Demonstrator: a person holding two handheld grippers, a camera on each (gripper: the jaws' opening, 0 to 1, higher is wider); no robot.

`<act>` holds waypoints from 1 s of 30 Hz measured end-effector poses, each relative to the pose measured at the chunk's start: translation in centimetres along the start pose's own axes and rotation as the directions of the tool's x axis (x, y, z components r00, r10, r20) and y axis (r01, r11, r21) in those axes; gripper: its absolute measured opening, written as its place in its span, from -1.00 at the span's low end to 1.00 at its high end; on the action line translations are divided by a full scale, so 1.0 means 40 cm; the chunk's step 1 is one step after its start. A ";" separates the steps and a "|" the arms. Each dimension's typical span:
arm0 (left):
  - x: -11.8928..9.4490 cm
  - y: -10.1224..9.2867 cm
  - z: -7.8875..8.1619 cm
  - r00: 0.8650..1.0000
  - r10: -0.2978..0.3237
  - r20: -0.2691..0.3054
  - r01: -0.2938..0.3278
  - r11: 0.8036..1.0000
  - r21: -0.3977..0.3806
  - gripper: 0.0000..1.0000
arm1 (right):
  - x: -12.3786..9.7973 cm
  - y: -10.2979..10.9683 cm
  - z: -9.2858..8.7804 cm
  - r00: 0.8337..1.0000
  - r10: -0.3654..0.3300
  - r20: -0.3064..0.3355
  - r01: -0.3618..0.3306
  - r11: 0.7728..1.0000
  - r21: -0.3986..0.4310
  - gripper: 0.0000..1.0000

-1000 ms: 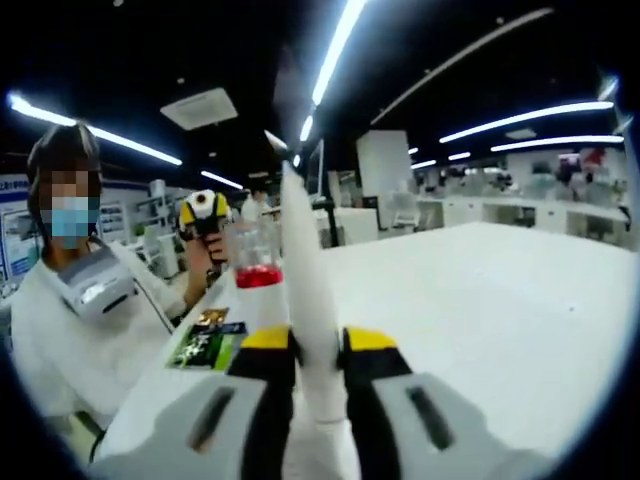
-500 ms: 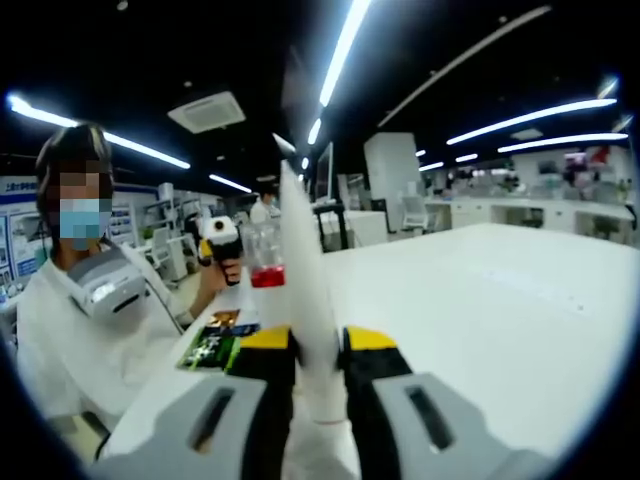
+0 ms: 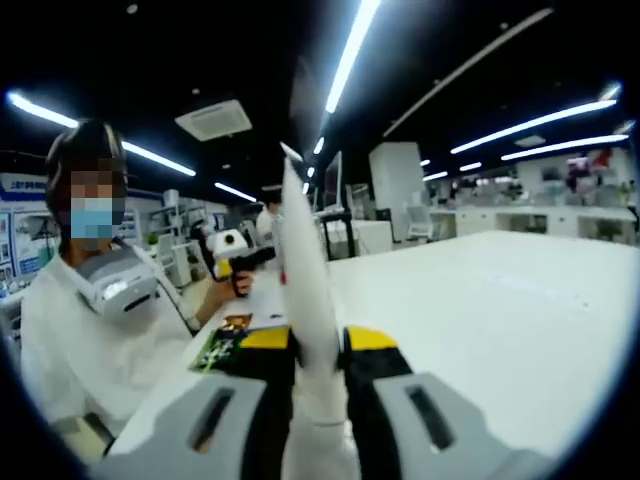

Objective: Arrange the skincare products in the storage area until every visible bottle or jar stands upright without overlapping.

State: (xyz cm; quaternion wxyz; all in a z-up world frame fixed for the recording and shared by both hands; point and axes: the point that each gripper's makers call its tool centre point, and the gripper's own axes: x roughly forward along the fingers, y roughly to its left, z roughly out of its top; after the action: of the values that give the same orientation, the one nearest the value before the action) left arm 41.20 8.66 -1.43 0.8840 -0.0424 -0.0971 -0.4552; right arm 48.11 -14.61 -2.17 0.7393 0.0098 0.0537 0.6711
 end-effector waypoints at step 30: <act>0.004 -0.052 -0.035 0.996 -0.070 -0.047 0.069 0.998 -0.004 0.77 | 0.012 0.004 -0.003 0.999 0.042 0.032 -0.042 0.999 0.001 -0.63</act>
State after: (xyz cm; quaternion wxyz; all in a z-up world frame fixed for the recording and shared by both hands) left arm 39.81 7.09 -2.78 0.8697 -0.0292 -0.0771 -0.4867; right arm 48.00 -14.14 -2.31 0.7259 0.0226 0.0422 0.6862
